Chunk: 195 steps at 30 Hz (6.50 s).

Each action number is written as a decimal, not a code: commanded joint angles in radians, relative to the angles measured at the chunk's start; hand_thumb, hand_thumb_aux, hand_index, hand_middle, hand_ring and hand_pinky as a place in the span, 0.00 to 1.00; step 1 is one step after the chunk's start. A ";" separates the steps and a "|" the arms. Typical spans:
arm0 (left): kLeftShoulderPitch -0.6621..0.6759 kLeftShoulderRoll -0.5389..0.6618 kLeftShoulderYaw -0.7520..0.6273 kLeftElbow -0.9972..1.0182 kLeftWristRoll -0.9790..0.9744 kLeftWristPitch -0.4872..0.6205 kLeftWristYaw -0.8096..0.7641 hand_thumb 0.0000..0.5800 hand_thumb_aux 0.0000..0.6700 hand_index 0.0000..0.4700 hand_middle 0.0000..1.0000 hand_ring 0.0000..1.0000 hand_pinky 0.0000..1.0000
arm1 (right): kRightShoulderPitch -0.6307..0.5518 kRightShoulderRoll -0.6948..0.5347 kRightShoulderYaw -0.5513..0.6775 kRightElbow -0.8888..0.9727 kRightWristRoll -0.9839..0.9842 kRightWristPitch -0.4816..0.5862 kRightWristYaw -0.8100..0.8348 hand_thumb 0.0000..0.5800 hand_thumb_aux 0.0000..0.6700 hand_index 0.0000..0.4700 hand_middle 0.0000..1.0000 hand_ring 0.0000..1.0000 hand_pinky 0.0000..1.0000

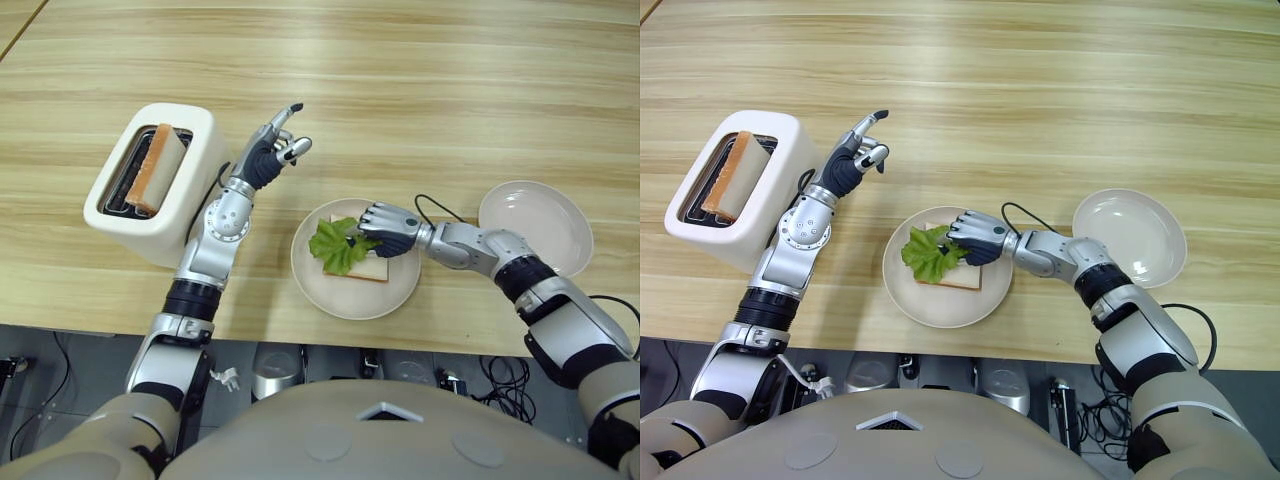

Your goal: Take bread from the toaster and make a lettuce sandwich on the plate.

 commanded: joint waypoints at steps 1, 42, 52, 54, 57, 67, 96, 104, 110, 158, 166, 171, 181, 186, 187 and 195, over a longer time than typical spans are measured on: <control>-0.001 0.004 -0.001 0.010 -0.003 0.009 -0.009 0.00 0.00 0.00 1.00 1.00 1.00 | 0.000 -0.029 -0.026 -0.020 -0.009 0.032 0.012 0.00 0.00 0.00 0.00 0.00 0.00; 0.281 0.199 0.330 -0.643 0.270 0.265 0.039 0.00 0.00 0.00 0.00 0.00 0.00 | 0.178 -0.069 -0.440 -0.432 0.118 0.121 -0.116 0.00 0.00 0.00 0.00 0.00 0.00; 0.427 0.292 0.422 -0.632 0.453 0.397 0.050 0.00 0.00 0.00 0.00 0.00 0.00 | 0.189 -0.071 -0.441 -0.448 0.110 0.122 -0.122 0.00 0.00 0.00 0.00 0.00 0.00; 0.447 0.287 0.416 -0.629 0.458 0.413 0.034 0.00 0.00 0.00 0.00 0.00 0.00 | 0.191 -0.068 -0.441 -0.454 0.109 0.122 -0.122 0.00 0.00 0.00 0.00 0.00 0.00; 0.465 0.285 0.413 -0.628 0.462 0.442 0.011 0.00 0.00 0.00 0.00 0.00 0.00 | 0.191 -0.066 -0.442 -0.456 0.106 0.119 -0.126 0.00 0.00 0.00 0.00 0.00 0.00; 0.478 0.313 0.326 -0.594 0.453 0.452 -0.110 0.00 0.00 0.00 0.00 0.00 0.00 | 0.194 -0.067 -0.441 -0.480 0.079 0.130 -0.143 0.00 0.00 0.00 0.00 0.00 0.00; 0.264 0.340 0.430 -0.681 0.421 0.369 0.106 1.00 1.00 0.98 0.37 0.37 0.37 | 0.203 -0.043 -0.401 -0.429 0.019 0.176 -0.153 0.00 0.00 0.00 0.00 0.00 0.00; 0.141 0.312 0.361 -0.651 0.279 0.281 0.024 1.00 1.00 0.98 1.00 1.00 1.00 | 0.185 -0.050 -0.425 -0.419 0.020 0.192 -0.212 0.00 0.00 0.00 0.00 0.00 0.00; -0.048 0.237 0.212 -0.375 -0.050 0.230 -0.266 1.00 1.00 0.98 1.00 1.00 1.00 | 0.200 -0.089 -0.499 -0.459 0.048 0.169 -0.311 0.00 0.00 0.00 0.00 0.00 0.00; -0.424 -0.084 -0.149 0.547 -0.262 -0.004 -0.912 1.00 1.00 0.98 1.00 1.00 1.00 | 0.287 -0.115 -0.272 -0.471 0.241 -0.098 0.353 0.00 0.00 0.00 0.00 0.00 0.00; -0.430 -0.087 -0.181 0.603 -0.194 -0.061 -0.863 1.00 1.00 0.98 1.00 1.00 1.00 | 0.291 -0.135 -0.278 -0.455 0.240 -0.034 0.438 0.00 0.00 0.00 0.00 0.00 0.00; -0.428 -0.087 -0.198 0.636 -0.151 -0.089 -0.831 1.00 1.00 0.98 1.00 1.00 1.00 | 0.285 -0.133 -0.270 -0.446 0.262 -0.025 0.481 0.00 0.00 0.00 0.00 0.00 0.00; -0.438 -0.085 -0.216 0.660 -0.104 -0.106 -0.793 1.00 1.00 0.98 1.00 1.00 1.00 | 0.310 -0.157 -0.241 -0.438 0.302 0.066 0.633 0.00 0.00 0.00 0.00 0.00 0.00; -0.445 -0.078 -0.229 0.675 -0.071 -0.120 -0.773 1.00 1.00 0.98 1.00 1.00 1.00 | 0.339 -0.166 -0.224 -0.455 0.341 0.144 0.723 0.00 0.00 0.00 0.00 0.00 0.00; -0.447 -0.077 -0.230 0.676 -0.065 -0.123 -0.764 1.00 1.00 0.98 1.00 1.00 1.00 | 0.342 -0.166 -0.223 -0.460 0.341 0.152 0.727 0.00 0.00 0.00 0.00 0.00 0.00; -0.481 -0.082 -0.224 0.685 -0.009 -0.136 -0.587 0.00 0.00 0.00 0.75 0.75 0.75 | 0.342 -0.157 -0.220 -0.477 0.321 0.178 0.721 0.00 0.00 0.00 0.00 0.00 0.00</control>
